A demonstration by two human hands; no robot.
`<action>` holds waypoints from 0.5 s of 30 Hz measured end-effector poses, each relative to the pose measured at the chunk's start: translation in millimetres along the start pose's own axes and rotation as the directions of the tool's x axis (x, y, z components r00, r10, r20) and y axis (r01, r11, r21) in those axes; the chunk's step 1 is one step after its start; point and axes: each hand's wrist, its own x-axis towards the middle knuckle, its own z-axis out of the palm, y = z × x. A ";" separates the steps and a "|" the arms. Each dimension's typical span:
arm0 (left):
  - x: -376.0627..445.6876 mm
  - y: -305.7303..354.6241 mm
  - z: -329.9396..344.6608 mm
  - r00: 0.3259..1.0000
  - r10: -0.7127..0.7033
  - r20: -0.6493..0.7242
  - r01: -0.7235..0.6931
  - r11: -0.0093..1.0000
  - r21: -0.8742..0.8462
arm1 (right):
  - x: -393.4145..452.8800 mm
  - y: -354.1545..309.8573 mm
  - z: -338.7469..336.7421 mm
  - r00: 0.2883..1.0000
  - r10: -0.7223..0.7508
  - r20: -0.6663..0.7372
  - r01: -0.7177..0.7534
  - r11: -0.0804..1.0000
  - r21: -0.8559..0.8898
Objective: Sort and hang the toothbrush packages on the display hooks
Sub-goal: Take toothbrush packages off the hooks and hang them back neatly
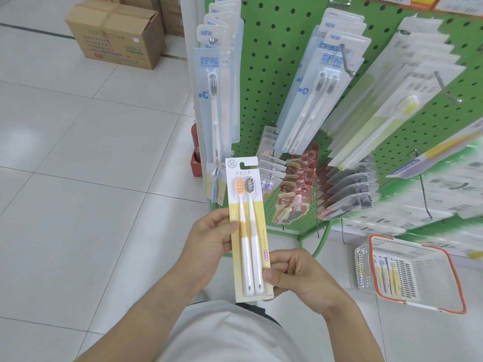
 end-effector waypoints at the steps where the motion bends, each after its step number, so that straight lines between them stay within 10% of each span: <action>1: 0.8 2.3 0.1 1.000 0.003 0.002 -0.003 1.000 -0.011 | -0.2 -0.2 -1.8 1.000 0.005 0.014 -0.005 1.000 -0.014; 7: 1.8 8.7 6.2 1.000 -0.017 -0.011 0.016 0.998 -0.068 | 0.5 -3.6 -8.9 0.997 -0.003 0.075 0.006 0.999 -0.043; 15: 5.5 7.1 12.6 0.996 -0.001 -0.094 0.003 1.000 0.023 | 19.3 -3.5 12.5 0.926 -0.263 -0.271 0.248 0.965 -0.089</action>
